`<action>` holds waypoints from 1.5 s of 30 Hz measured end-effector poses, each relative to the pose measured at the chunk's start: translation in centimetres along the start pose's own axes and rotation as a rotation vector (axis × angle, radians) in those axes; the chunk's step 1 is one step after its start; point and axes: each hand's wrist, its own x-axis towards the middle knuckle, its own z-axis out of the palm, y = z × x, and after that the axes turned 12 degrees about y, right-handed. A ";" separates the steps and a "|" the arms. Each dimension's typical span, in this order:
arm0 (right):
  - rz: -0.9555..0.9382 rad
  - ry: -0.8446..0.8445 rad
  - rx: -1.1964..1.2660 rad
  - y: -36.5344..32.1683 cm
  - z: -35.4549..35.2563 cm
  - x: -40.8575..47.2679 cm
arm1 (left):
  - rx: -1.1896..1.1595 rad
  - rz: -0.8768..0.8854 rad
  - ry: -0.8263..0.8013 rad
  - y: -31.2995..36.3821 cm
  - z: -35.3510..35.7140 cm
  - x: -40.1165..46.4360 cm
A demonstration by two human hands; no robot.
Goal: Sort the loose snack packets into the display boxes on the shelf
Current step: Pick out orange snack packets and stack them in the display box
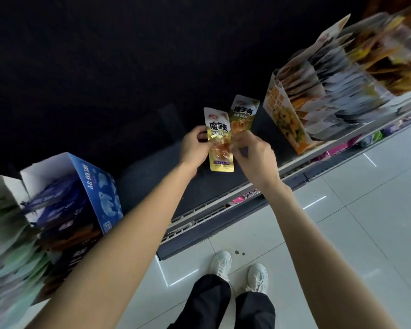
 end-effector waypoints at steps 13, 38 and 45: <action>-0.058 0.037 -0.029 -5.3 -17.3 -4.4 | 0.276 0.813 -0.346 11.7 -5.9 -11.1; -0.653 0.153 -0.260 8.8 -27.9 17.2 | 0.907 0.714 0.062 20.8 14.9 -5.3; -0.865 -0.105 -0.415 9.0 -24.5 19.5 | 1.042 0.678 0.054 20.5 16.9 -6.3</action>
